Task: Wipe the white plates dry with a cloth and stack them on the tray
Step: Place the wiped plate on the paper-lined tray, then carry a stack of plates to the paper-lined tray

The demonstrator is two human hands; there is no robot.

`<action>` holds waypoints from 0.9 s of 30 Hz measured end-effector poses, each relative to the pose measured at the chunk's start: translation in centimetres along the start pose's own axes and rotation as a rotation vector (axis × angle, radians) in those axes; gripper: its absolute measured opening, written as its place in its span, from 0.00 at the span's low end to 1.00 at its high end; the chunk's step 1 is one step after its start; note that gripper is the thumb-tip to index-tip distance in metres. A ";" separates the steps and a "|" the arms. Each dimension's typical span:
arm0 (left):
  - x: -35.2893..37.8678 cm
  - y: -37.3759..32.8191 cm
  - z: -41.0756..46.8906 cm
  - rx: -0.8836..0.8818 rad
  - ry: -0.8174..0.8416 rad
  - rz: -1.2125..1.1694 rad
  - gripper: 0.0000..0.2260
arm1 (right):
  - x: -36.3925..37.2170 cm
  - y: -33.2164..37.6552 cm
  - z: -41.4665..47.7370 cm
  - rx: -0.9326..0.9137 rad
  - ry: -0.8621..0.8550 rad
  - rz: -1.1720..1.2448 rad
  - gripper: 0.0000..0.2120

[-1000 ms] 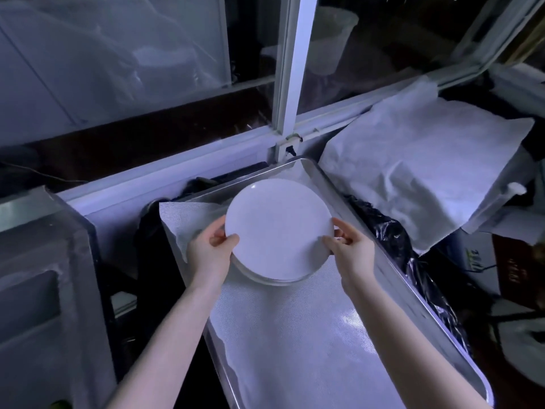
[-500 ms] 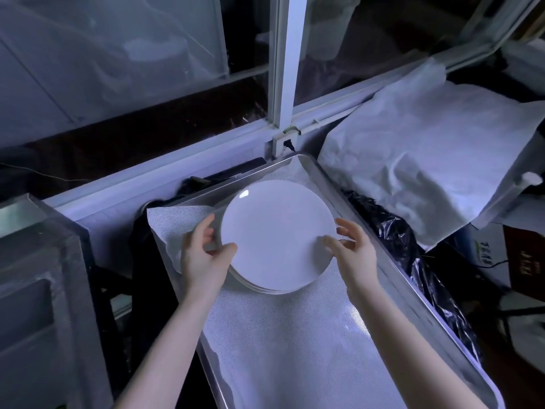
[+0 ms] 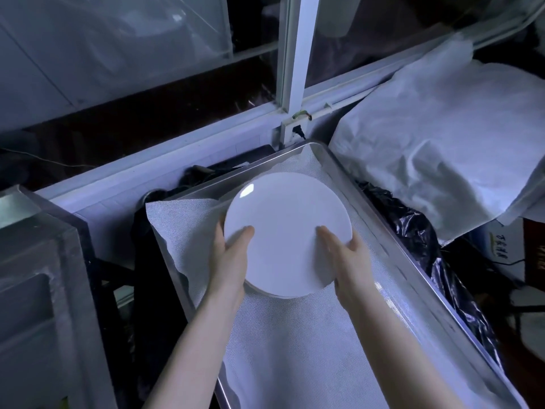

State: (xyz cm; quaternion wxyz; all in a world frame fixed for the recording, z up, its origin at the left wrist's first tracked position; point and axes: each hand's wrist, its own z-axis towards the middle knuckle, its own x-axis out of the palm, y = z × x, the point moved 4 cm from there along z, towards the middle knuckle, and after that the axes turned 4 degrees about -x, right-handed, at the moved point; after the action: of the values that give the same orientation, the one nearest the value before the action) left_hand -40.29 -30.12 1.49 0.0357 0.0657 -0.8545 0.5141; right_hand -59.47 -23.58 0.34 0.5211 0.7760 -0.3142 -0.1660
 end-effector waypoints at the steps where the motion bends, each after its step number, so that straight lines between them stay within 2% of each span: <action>1: 0.0 -0.1 0.0 -0.002 -0.004 -0.010 0.17 | 0.1 0.0 -0.1 0.000 -0.010 0.001 0.14; 8: 0.2 -1.3 -0.3 0.017 0.012 -0.025 0.17 | 0.1 0.4 -1.1 -0.022 -0.021 0.043 0.16; 15: -0.2 -3.0 -2.6 0.085 0.007 -0.042 0.13 | -0.2 2.6 -3.3 -0.065 -0.033 0.048 0.14; 20: -0.1 -3.9 -5.1 0.111 0.049 -0.038 0.16 | -1.6 4.3 -6.0 -0.084 -0.001 0.047 0.10; 27: 1.8 -3.4 -9.3 0.107 0.152 0.030 0.20 | -6.5 5.4 -10.6 -0.135 -0.082 0.075 0.13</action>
State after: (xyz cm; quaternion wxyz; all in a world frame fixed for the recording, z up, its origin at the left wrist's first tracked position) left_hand -41.62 -23.66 9.05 0.0890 0.0156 -0.8215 0.5630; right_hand -59.83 -13.18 9.11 0.5648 0.7193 -0.3524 -0.1988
